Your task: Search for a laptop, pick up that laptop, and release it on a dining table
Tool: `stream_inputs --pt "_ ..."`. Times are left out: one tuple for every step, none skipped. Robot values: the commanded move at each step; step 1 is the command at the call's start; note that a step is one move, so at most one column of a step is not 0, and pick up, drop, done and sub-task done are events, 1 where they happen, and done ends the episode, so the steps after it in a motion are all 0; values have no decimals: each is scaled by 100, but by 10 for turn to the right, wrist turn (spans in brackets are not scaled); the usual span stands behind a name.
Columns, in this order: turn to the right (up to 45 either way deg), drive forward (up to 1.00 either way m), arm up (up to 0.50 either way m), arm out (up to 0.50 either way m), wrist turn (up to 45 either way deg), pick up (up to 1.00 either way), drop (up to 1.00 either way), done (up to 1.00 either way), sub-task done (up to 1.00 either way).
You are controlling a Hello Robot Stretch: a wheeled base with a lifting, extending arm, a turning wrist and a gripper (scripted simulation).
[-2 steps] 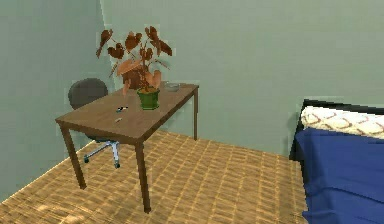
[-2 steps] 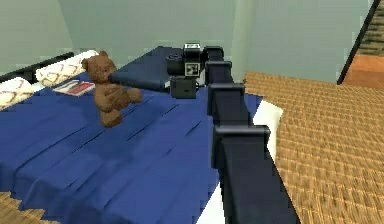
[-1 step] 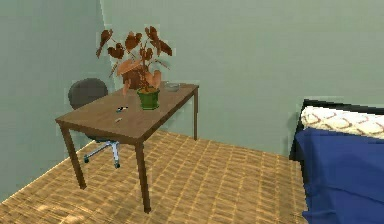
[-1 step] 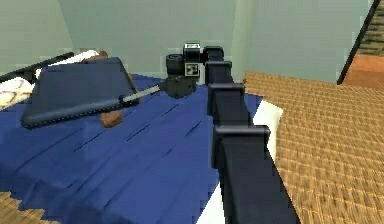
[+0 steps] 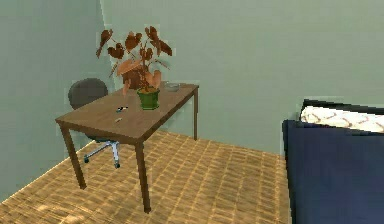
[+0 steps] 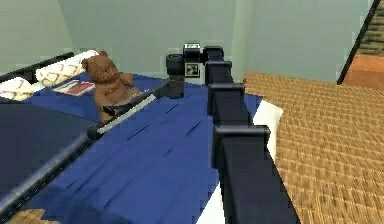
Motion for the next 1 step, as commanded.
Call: stream_inputs --pt "0 0 0 0 -390 0 0 0 0"
